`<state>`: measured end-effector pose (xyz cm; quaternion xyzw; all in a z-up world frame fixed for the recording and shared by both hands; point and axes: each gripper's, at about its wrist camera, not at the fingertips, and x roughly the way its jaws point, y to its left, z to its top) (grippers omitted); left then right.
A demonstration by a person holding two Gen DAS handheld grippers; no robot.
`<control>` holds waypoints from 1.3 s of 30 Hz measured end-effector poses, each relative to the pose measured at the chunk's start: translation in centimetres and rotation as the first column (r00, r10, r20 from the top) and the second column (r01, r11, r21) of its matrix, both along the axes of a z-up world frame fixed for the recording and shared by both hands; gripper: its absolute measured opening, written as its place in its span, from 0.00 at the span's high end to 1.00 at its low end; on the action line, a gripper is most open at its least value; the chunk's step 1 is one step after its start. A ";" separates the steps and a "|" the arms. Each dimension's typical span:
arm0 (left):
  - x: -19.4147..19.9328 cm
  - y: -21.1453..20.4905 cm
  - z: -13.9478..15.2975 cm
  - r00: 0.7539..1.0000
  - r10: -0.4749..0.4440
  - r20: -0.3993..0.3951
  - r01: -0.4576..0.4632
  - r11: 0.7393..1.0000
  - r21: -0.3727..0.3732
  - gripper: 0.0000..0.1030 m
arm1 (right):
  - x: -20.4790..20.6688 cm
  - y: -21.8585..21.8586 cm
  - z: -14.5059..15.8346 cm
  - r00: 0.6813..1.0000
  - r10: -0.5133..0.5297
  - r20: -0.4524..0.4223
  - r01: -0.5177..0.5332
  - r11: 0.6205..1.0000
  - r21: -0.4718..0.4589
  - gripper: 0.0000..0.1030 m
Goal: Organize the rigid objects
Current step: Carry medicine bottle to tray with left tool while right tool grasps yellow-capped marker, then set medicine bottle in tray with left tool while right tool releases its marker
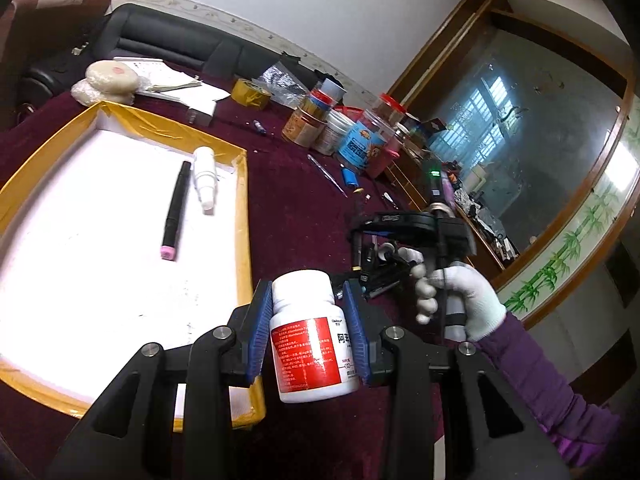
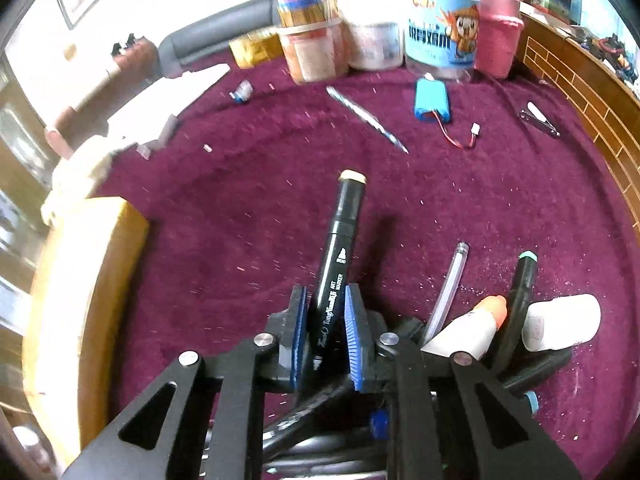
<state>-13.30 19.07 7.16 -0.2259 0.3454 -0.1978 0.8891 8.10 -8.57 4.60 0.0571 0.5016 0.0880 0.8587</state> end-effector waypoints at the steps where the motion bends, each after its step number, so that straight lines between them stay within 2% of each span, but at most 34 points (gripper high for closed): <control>1: 0.1 0.1 0.0 1.000 0.005 -0.003 -0.005 1.000 -0.003 0.68 | -0.3 -0.2 0.5 1.000 0.001 0.011 -0.002 1.000 0.030 0.86; 7: 0.1 1.0 0.1 1.000 0.029 -0.003 -0.028 1.000 0.010 0.68 | -2.5 -0.3 3.3 0.997 0.047 0.060 -0.057 0.980 0.191 0.86; 11: 0.7 2.5 0.7 0.998 0.065 0.009 -0.065 0.997 0.047 0.68 | -3.7 1.0 5.3 0.989 0.096 0.109 -0.121 0.961 0.248 0.86; 15: 2.6 4.7 1.3 0.995 0.100 0.003 -0.100 0.990 0.099 0.68 | -4.7 4.0 7.2 0.973 0.183 0.140 -0.217 0.930 0.295 0.86; 18: 4.7 6.0 1.4 0.993 0.119 -0.005 -0.117 0.981 0.152 0.68 | -4.9 6.8 7.4 0.960 0.247 0.131 -0.277 0.900 0.336 0.86; 21: 7.3 7.3 0.9 0.991 0.126 -0.044 -0.118 0.981 0.154 0.68 | -4.4 10.5 6.7 0.945 0.312 0.097 -0.325 0.861 0.392 0.86; 27: 12.1 9.3 -1.4 0.978 0.156 -0.135 -0.137 0.980 0.143 0.68 | -2.9 17.3 3.7 0.917 0.398 0.018 -0.367 0.825 0.429 0.86; 32: 14.9 11.1 -3.5 0.962 0.181 -0.207 -0.161 0.981 0.111 0.68 | -1.4 21.3 0.7 0.905 0.423 -0.050 -0.364 0.829 0.424 0.86; 39: 16.9 12.7 -5.2 0.942 0.226 -0.249 -0.212 0.974 0.084 0.68 | 0.9 23.3 -1.9 0.916 0.384 -0.116 -0.305 0.855 0.420 0.86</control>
